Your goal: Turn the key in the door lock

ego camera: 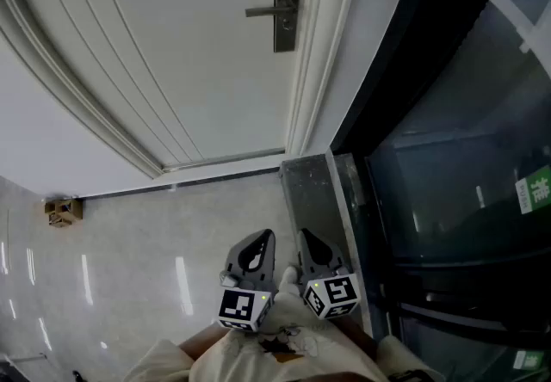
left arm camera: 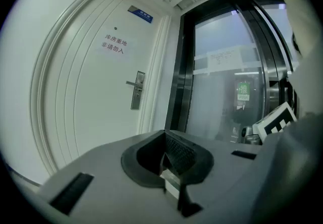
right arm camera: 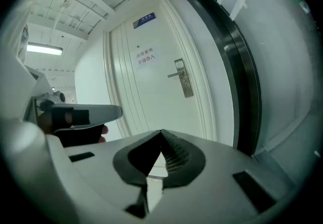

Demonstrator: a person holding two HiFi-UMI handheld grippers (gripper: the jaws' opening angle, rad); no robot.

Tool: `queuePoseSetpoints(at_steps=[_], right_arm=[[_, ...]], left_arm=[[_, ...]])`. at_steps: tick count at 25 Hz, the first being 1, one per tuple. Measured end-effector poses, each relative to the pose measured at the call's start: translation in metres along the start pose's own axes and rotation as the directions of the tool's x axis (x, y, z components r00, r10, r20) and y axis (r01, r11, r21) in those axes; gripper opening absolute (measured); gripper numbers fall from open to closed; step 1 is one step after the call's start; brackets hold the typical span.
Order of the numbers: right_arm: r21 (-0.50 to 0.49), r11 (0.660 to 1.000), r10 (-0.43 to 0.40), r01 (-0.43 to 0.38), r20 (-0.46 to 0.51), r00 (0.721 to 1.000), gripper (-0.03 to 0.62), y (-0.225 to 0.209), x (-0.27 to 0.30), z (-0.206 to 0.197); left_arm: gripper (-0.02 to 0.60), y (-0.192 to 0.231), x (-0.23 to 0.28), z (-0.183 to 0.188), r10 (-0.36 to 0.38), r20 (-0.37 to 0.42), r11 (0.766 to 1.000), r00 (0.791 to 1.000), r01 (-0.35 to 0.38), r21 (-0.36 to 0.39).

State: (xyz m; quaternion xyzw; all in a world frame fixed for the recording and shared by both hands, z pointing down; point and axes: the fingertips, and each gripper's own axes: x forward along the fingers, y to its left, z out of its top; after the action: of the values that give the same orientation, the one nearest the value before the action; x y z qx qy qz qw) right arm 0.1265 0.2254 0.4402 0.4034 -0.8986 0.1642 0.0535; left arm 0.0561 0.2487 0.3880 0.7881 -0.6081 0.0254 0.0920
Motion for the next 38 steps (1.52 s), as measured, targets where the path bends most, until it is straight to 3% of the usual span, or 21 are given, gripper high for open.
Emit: queuePoseSetpoints(at_steps=[11, 19, 24, 30, 34, 38], right_arm=[[0.012, 1.0, 0.006, -0.006, 0.009, 1.0, 0.008, -0.021, -0.022, 0.006], [0.018, 0.999, 0.035, -0.037, 0.066, 0.997, 0.008, -0.056, -0.01, 0.023], [-0.038, 0.998, 0.043, -0.041, 0.049, 0.998, 0.009, -0.071, 0.034, 0.037], [-0.068, 0.997, 0.028, -0.025, 0.049, 0.998, 0.009, -0.098, 0.129, 0.059], [-0.144, 0.99, 0.01, -0.005, 0.034, 0.999, 0.009, -0.106, 0.208, 0.095], [-0.211, 0.977, -0.013, 0.032, 0.09, 0.996, 0.022, -0.112, 0.269, 0.141]], left_arm=[[0.006, -0.028, 0.003, 0.002, 0.018, -0.004, 1.0, 1.0, -0.018, 0.0], [0.006, -0.035, 0.025, -0.003, 0.08, 0.007, 0.997, 0.997, -0.08, 0.0], [0.006, 0.002, 0.058, -0.003, 0.114, 0.003, 0.993, 0.993, -0.114, -0.037], [0.006, 0.065, 0.136, 0.006, 0.089, 0.005, 0.995, 0.996, -0.088, -0.04], [0.006, 0.126, 0.188, 0.027, 0.073, -0.008, 0.996, 0.997, -0.073, -0.052], [0.006, 0.175, 0.233, 0.056, 0.034, 0.018, 0.999, 0.999, -0.033, -0.01]])
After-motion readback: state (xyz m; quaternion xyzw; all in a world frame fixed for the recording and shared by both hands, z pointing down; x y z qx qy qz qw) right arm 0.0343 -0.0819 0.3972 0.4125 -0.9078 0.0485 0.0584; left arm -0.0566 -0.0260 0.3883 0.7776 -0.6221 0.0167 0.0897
